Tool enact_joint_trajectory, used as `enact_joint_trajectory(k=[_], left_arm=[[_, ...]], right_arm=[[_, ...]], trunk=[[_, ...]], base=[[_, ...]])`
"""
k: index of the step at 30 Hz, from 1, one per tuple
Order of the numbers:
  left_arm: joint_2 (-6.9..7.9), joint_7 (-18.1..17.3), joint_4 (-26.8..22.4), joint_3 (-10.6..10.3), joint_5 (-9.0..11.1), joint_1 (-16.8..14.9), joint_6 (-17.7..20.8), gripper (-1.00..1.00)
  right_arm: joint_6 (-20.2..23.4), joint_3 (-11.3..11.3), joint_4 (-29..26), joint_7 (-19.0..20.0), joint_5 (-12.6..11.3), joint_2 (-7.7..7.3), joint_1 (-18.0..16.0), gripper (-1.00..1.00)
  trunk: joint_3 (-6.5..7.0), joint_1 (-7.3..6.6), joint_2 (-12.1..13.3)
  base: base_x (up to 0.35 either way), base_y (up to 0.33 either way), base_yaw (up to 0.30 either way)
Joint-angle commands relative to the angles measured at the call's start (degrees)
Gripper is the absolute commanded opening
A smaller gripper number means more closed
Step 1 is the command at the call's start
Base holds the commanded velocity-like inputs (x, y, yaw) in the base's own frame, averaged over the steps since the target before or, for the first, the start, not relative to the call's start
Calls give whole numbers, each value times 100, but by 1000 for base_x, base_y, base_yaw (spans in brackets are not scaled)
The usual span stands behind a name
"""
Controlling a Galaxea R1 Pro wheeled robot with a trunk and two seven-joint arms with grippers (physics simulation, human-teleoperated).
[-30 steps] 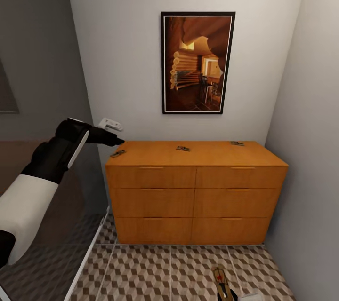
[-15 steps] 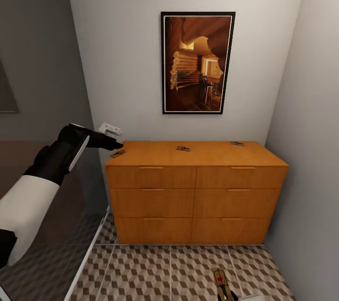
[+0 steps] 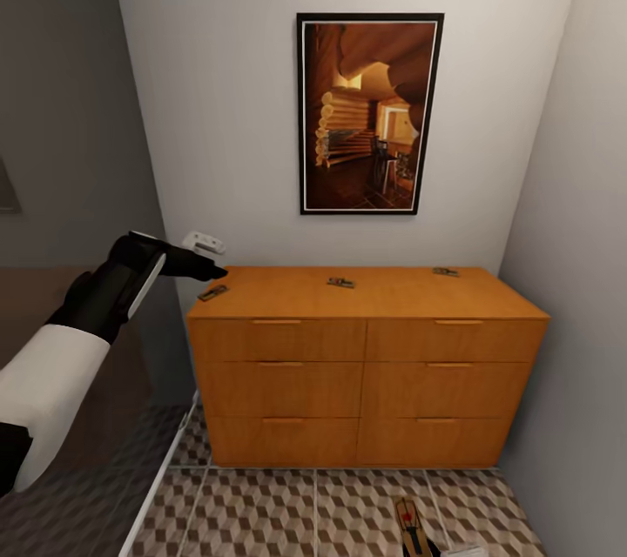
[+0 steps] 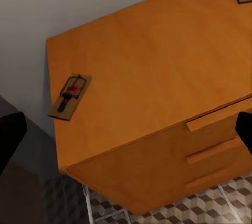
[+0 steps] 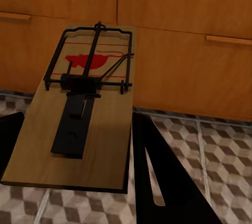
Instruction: Take the four mousetraps from the cabinet in the bathroom and place them on the bathroom floor. Make sure all four end up on the same floor surface, and ensure that at least two of them are either under or directly next to the same bathroom sink.
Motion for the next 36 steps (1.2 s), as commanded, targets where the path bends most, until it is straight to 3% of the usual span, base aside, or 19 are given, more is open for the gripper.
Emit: enact_joint_trajectory(k=[1, 8, 13, 16, 36], left_arm=[[4, -29, 9, -11, -29, -6, 15, 100], [4, -27, 459, -10, -29, -1, -64, 100], [4, -38, 1011, -9, -22, 3, -672, 100], [5, -43, 1216, -9, -21, 2, -841, 100], [99, -65, 1283, 2, -2, 1, -908, 100]], right_arm=[[-15, -4, 3, 30, -2, -2, -4, -100], [-15, -4, 3, 32, -2, -2, -6, -100], [-15, -2, 3, 30, -2, -2, -6, -100], [-15, -3, 3, 30, -2, -2, -6, -100], [-1, -2, 3, 29, -2, -1, -5, -100]], trunk=[[-7, 2, -3], [-7, 2, -3], [-7, 2, -3], [-7, 2, -3], [-7, 2, -3]], base=[[162, 0, 0], [67, 0, 0], [5, 0, 0], [0, 0, 0], [50, 0, 0]])
